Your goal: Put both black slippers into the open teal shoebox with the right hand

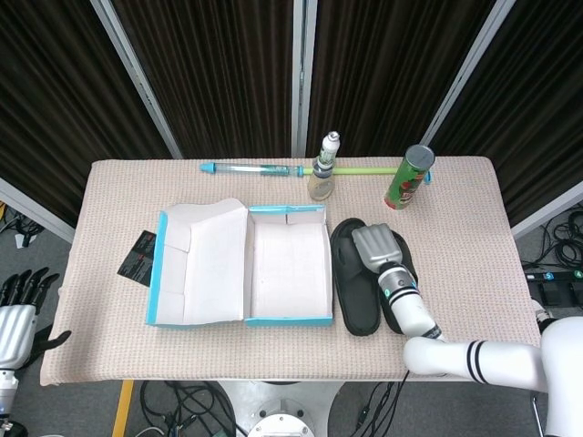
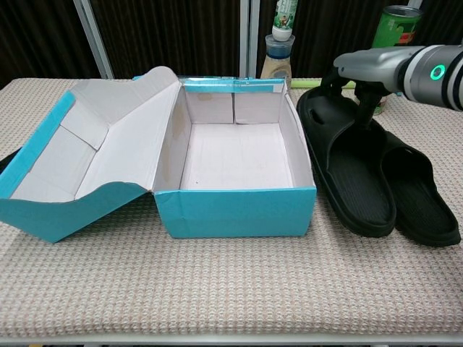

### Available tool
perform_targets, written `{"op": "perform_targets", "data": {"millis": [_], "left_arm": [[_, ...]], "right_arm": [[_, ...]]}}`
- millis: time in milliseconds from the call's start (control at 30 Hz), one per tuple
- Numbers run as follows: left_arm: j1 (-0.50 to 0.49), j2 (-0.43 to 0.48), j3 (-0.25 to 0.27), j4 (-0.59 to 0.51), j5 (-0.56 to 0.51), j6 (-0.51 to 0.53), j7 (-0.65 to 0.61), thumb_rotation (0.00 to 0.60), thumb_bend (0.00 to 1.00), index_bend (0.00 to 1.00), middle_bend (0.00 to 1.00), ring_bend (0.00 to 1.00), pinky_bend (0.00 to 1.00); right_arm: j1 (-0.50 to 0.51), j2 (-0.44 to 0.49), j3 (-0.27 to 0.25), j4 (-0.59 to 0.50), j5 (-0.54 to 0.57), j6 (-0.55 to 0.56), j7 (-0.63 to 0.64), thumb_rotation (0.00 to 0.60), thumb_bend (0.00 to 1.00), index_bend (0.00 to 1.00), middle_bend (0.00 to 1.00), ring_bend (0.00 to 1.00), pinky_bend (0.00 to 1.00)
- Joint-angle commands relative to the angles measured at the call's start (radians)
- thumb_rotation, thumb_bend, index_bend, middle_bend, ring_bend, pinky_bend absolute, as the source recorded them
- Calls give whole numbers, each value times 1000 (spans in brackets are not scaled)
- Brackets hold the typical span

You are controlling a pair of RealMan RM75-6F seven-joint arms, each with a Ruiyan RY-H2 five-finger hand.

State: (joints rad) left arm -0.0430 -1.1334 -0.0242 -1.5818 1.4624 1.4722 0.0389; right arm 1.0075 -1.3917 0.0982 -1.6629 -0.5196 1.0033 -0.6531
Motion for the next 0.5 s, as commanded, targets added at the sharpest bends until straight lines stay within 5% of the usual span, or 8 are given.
{"op": "perform_targets", "data": {"millis": [33,267,500], "left_arm": [[-2,5,-1,-8,0,0,7,600,0,142,71,0,0],[1,13,-3,-21,0,9,15,600,0,143,71,0,0],[7,18,1,-24,6,18,15,600,0,143,71,0,0]], "right_arm": [[-53,85,35,-57,-75,-42,109,600,70,482,388,799,979],[-96,184,117,-105,-137,-202,352,600,70,498,390,799,979],[-74,171,202,-44,-178,-367,545,600,70,498,389,799,979]]}}
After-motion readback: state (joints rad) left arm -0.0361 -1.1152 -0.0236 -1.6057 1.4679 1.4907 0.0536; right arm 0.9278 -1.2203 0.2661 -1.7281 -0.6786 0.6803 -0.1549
